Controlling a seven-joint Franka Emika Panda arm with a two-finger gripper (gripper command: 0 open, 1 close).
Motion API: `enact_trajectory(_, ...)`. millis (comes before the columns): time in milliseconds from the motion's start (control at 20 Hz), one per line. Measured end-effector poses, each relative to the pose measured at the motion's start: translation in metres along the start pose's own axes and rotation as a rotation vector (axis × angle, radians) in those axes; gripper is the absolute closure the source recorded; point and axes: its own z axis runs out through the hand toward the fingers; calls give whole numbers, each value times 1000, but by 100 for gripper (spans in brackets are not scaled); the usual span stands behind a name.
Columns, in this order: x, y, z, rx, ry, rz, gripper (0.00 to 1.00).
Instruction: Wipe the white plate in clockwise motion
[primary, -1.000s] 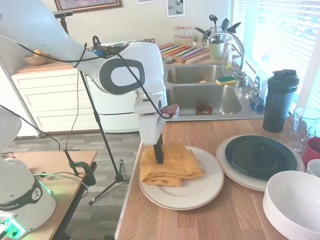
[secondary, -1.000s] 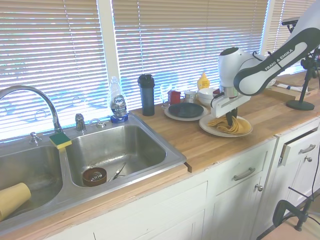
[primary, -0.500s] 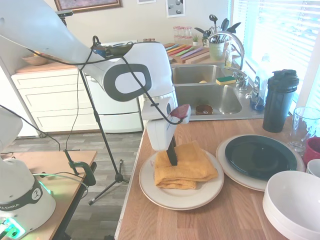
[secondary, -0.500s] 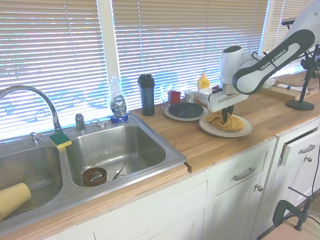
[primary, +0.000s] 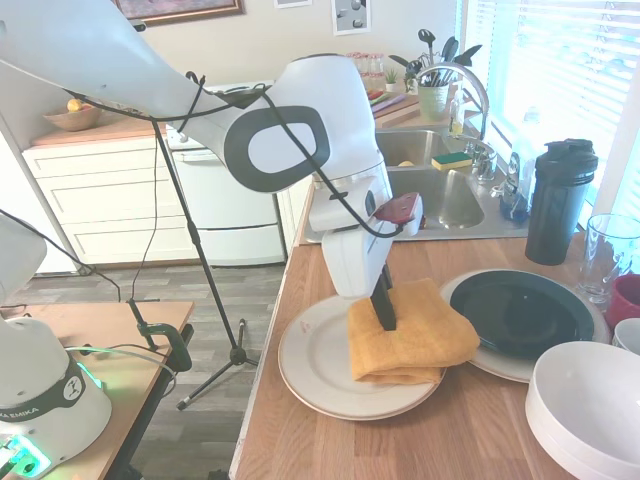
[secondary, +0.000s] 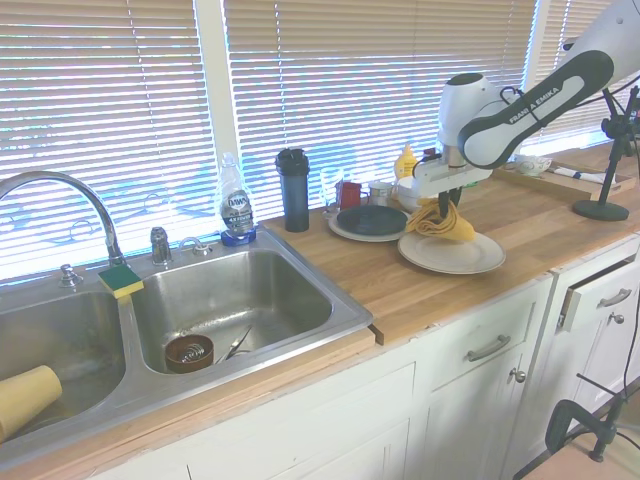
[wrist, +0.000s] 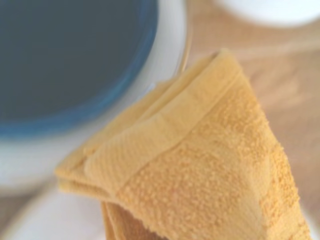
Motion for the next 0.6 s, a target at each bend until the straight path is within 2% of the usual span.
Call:
enact_trajectory(250, 41, -20, -9, 31, 33, 55, 100)
enact_trajectory(400, 66, -27, -6, 28, 47, 90, 100)
enact_trajectory(600, 92, -34, 15, 10, 57, 120, 100)
